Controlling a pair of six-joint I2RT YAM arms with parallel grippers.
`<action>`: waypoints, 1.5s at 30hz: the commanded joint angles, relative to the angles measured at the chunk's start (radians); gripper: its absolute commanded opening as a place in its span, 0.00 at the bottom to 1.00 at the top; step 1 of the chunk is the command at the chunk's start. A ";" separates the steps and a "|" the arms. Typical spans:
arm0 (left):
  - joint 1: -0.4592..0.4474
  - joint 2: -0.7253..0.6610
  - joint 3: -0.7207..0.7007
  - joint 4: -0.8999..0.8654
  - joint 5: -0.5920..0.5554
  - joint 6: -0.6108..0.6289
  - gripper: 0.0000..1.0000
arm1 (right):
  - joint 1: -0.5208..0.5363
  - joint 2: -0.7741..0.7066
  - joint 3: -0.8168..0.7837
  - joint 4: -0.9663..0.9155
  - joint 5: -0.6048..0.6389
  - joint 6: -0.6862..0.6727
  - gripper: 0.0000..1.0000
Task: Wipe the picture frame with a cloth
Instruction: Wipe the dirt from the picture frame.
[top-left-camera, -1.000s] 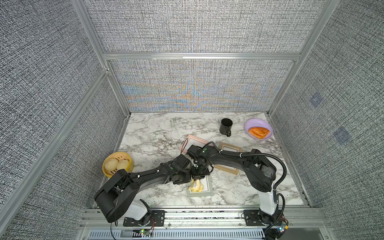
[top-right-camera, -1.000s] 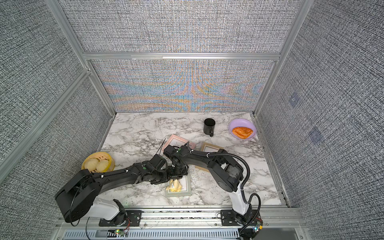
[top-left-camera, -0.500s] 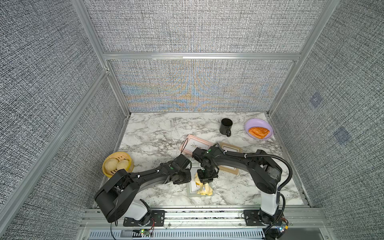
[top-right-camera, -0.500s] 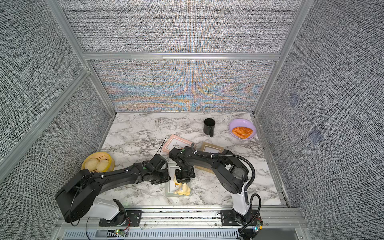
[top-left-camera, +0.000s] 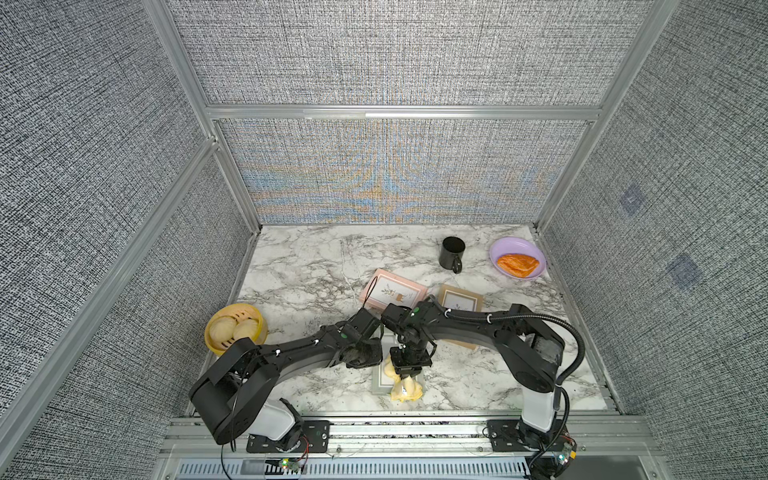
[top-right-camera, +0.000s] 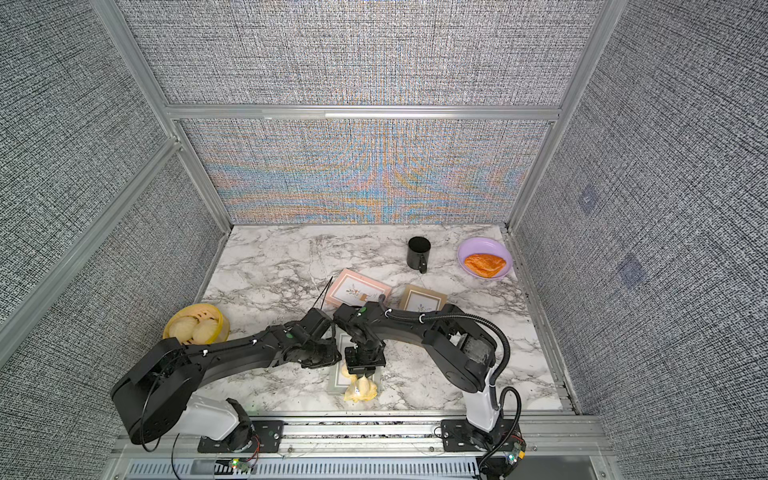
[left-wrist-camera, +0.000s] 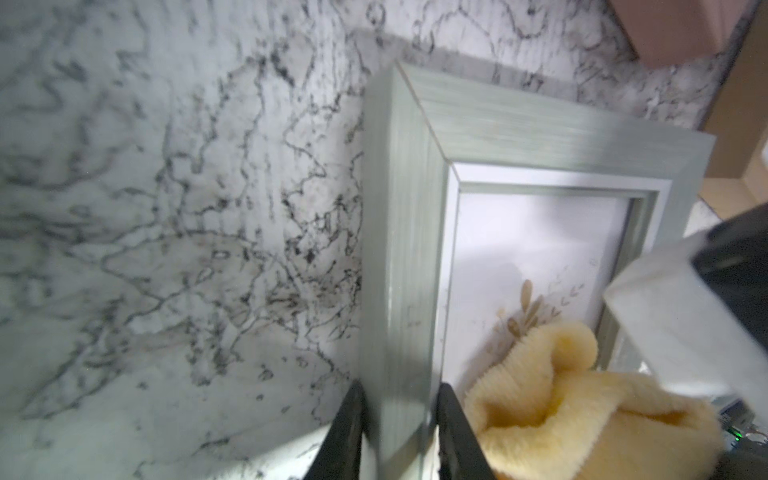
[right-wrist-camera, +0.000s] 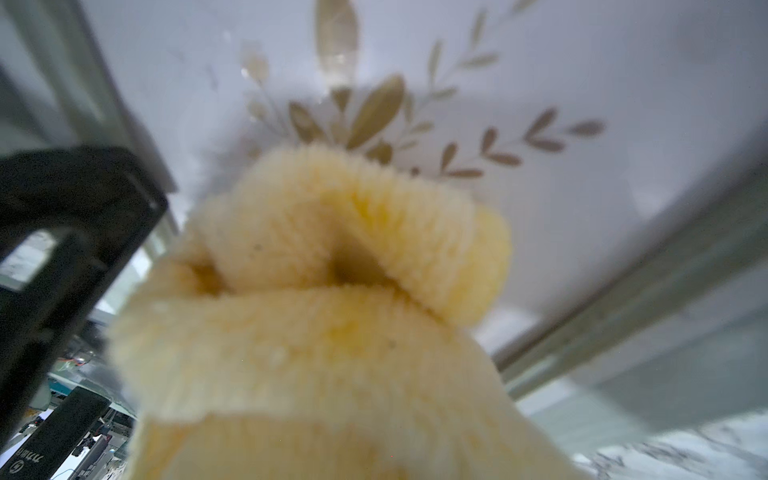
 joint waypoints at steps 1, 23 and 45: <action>-0.008 0.108 -0.034 -0.301 -0.001 -0.033 0.00 | -0.012 -0.014 -0.042 -0.003 -0.006 -0.021 0.00; -0.016 0.087 -0.063 -0.278 0.015 -0.092 0.00 | 0.058 0.026 0.091 0.117 -0.025 0.012 0.00; -0.021 0.084 -0.074 -0.274 0.015 -0.107 0.00 | 0.060 0.016 0.010 0.341 -0.106 0.076 0.00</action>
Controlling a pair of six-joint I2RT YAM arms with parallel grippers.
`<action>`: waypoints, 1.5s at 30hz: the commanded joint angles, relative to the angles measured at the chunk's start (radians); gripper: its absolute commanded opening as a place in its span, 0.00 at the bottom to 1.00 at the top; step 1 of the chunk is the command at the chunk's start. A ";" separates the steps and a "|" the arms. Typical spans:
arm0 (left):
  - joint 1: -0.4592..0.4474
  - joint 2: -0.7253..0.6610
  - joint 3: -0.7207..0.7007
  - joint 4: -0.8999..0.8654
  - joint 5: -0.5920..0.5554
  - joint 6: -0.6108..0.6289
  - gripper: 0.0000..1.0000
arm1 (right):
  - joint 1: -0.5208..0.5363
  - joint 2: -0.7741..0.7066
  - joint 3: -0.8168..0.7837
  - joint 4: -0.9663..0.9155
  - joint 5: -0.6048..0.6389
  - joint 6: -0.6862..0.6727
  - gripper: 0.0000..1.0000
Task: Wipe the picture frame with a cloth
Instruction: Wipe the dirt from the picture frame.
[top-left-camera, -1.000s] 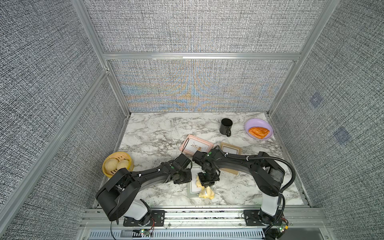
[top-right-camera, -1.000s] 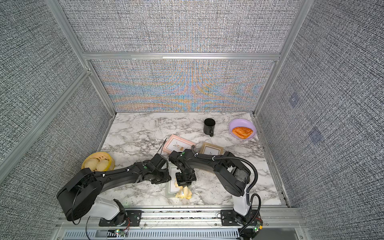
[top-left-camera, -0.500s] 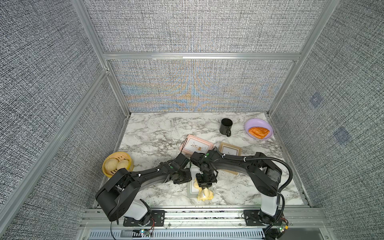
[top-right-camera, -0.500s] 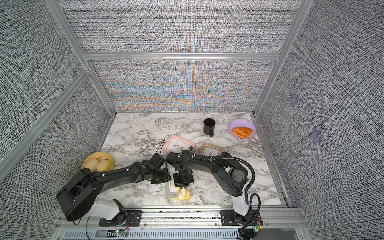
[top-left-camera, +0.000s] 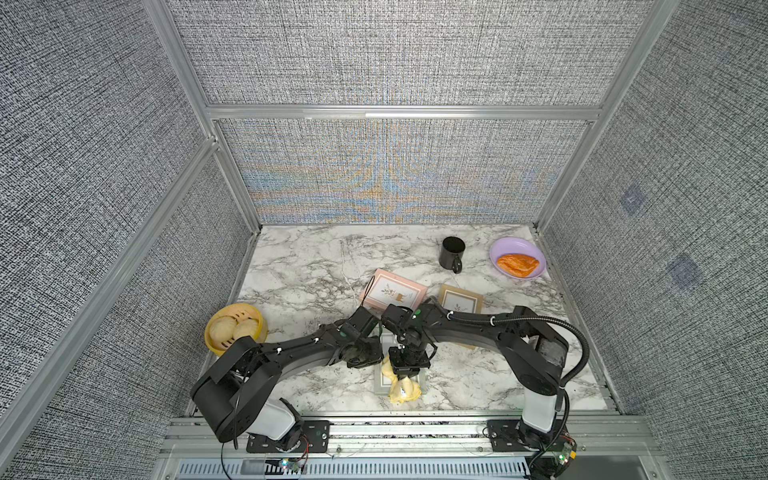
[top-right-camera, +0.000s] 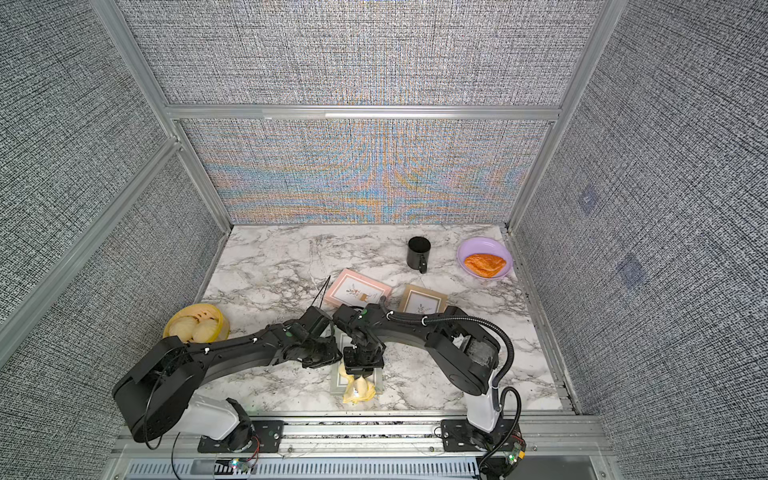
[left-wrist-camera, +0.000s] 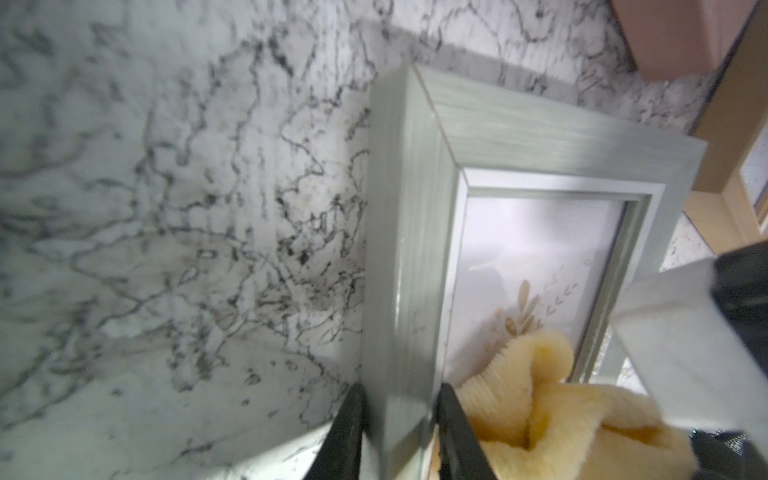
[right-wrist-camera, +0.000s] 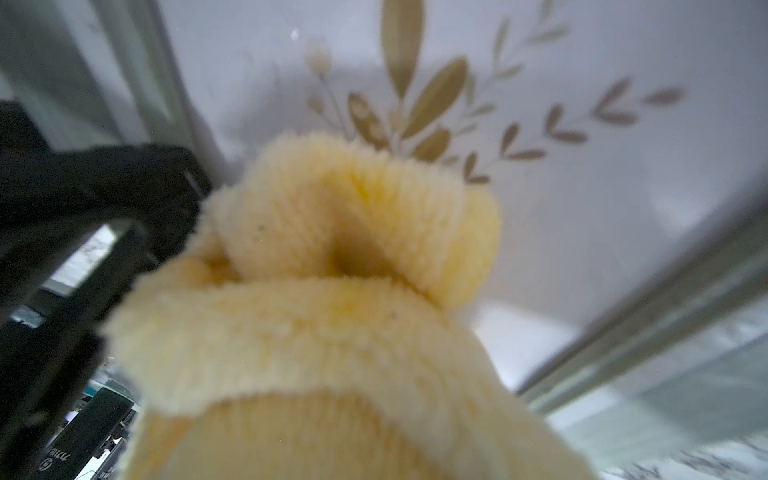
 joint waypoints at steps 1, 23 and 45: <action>-0.031 0.074 -0.065 -0.303 -0.045 -0.063 0.00 | 0.041 0.021 -0.011 0.315 -0.095 0.018 0.00; -0.031 0.075 -0.060 -0.331 -0.070 -0.072 0.00 | -0.013 -0.008 -0.032 -0.236 0.222 -0.158 0.00; -0.032 -0.017 0.132 -0.472 -0.125 -0.027 0.16 | -0.129 -0.240 -0.007 -0.140 0.084 -0.181 0.00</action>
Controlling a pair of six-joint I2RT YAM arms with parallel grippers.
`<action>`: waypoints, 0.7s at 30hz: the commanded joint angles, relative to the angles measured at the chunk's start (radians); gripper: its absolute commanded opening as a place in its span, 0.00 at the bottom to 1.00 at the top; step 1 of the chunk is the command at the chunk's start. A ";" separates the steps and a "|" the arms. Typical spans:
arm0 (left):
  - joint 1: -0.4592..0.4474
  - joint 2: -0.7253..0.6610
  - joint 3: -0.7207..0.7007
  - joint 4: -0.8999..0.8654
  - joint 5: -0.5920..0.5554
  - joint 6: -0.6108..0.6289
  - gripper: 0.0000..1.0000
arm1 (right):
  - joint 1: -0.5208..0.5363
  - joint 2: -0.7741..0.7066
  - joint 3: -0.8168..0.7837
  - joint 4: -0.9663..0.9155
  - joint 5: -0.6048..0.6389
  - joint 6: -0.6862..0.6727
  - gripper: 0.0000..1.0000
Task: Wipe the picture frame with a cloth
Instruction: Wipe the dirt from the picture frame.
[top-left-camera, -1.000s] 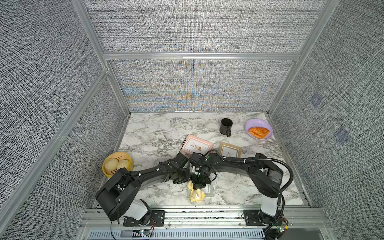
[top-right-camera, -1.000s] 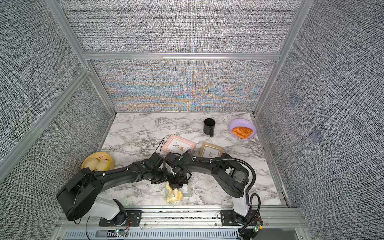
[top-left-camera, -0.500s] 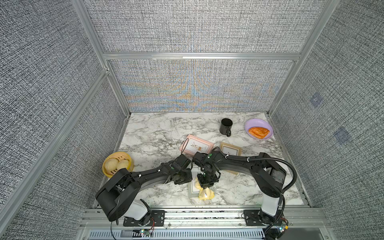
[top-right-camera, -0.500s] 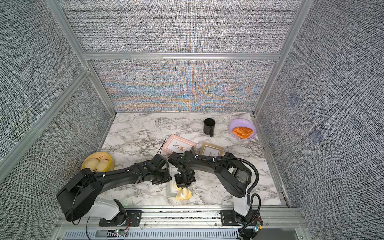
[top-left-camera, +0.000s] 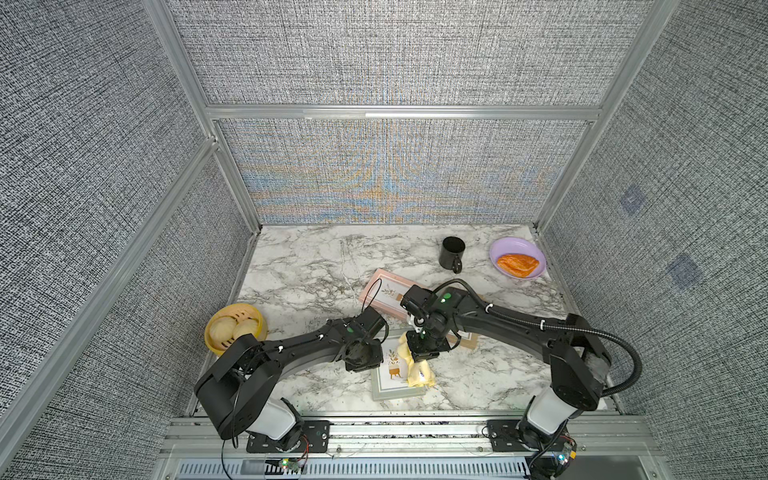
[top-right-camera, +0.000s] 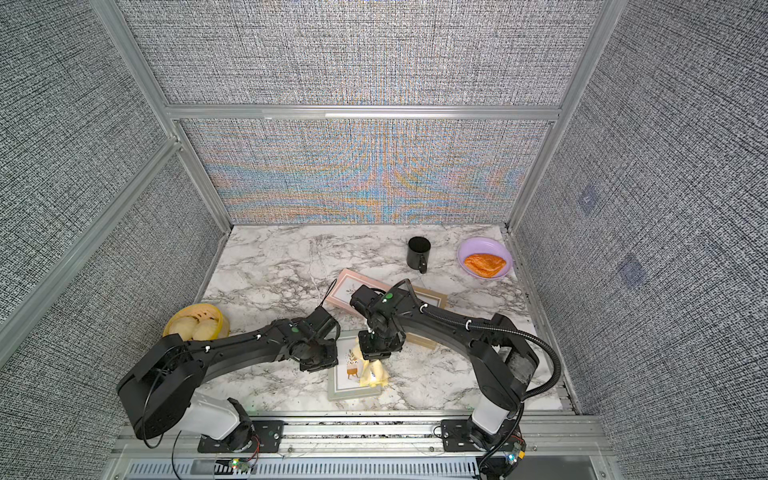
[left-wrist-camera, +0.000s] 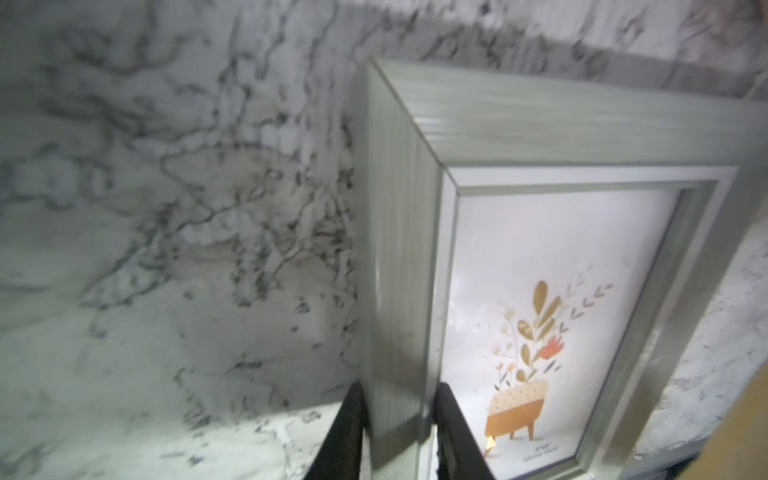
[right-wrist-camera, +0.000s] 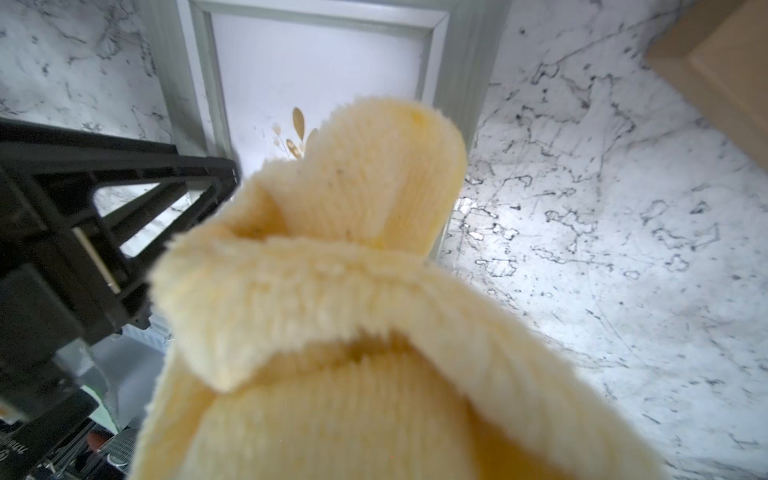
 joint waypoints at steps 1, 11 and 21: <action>-0.001 -0.005 0.013 -0.201 -0.038 0.014 0.18 | -0.009 -0.008 -0.003 0.021 -0.038 -0.015 0.00; 0.000 -0.009 0.043 -0.163 -0.048 0.028 0.42 | -0.013 -0.026 -0.052 0.125 -0.095 0.017 0.00; 0.000 -0.127 0.123 -0.209 -0.064 0.035 0.89 | -0.045 -0.097 -0.159 0.292 -0.177 0.088 0.00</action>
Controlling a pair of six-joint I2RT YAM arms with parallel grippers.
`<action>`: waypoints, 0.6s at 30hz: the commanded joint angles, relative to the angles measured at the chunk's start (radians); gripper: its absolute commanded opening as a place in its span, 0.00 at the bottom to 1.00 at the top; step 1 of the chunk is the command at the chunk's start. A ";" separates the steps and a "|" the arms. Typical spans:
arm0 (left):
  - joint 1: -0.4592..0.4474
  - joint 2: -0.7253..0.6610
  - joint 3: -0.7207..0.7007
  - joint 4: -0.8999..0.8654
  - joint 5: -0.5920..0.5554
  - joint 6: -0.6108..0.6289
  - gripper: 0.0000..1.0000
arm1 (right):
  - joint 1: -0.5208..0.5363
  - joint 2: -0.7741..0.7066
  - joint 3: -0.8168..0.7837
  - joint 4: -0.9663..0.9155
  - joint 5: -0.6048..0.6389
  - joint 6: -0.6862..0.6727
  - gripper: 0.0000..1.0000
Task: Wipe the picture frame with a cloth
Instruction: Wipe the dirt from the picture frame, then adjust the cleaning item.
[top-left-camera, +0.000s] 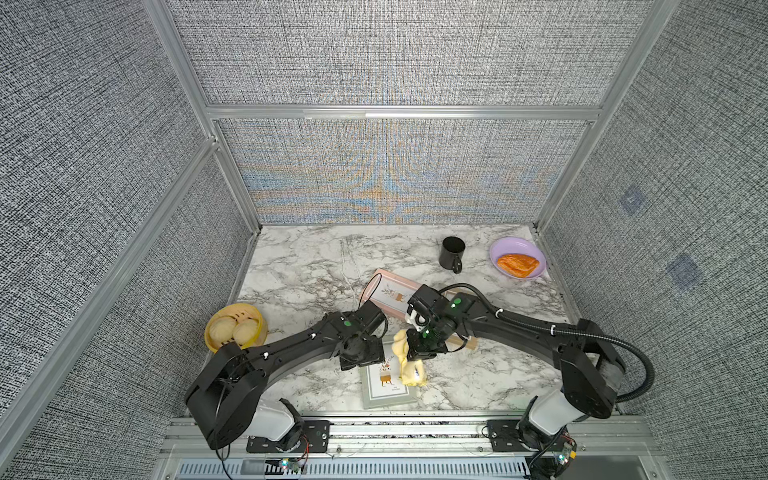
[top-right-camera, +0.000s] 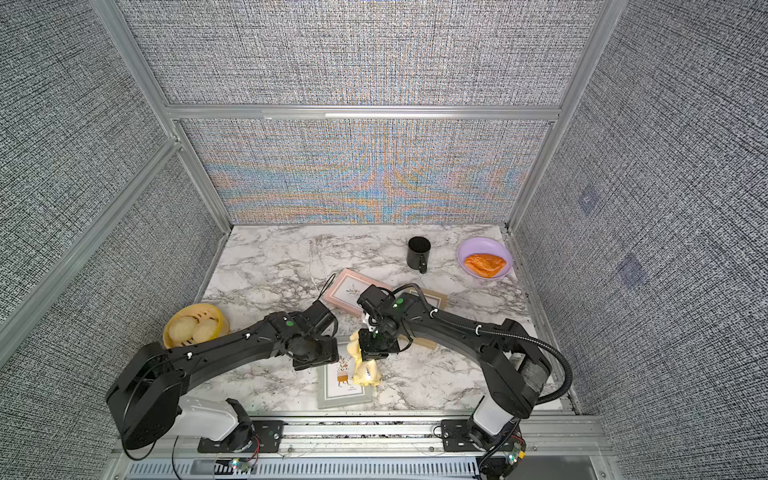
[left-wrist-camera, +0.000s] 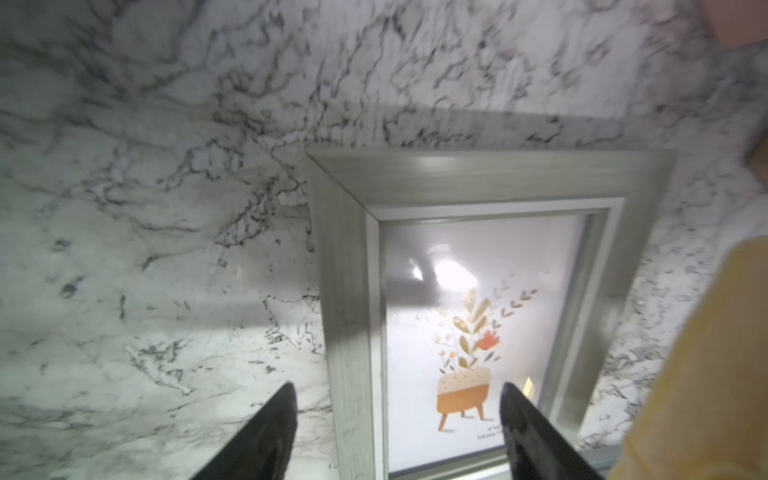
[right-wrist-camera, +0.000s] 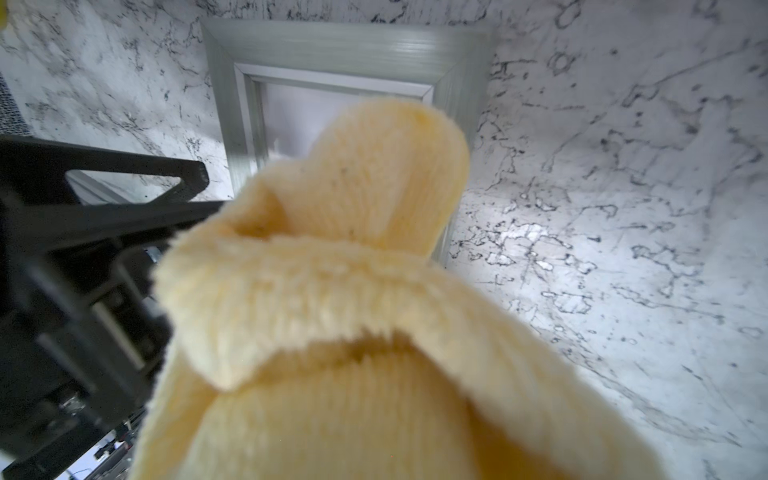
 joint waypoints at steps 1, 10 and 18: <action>0.001 -0.053 0.033 -0.056 -0.004 0.010 0.92 | -0.021 -0.028 -0.033 0.091 -0.056 0.047 0.00; 0.002 -0.242 0.046 -0.016 0.040 -0.051 1.00 | -0.108 -0.097 -0.163 0.384 -0.241 0.143 0.02; 0.026 -0.321 0.027 0.158 0.049 -0.085 1.00 | -0.130 -0.088 -0.156 0.429 -0.417 0.047 0.05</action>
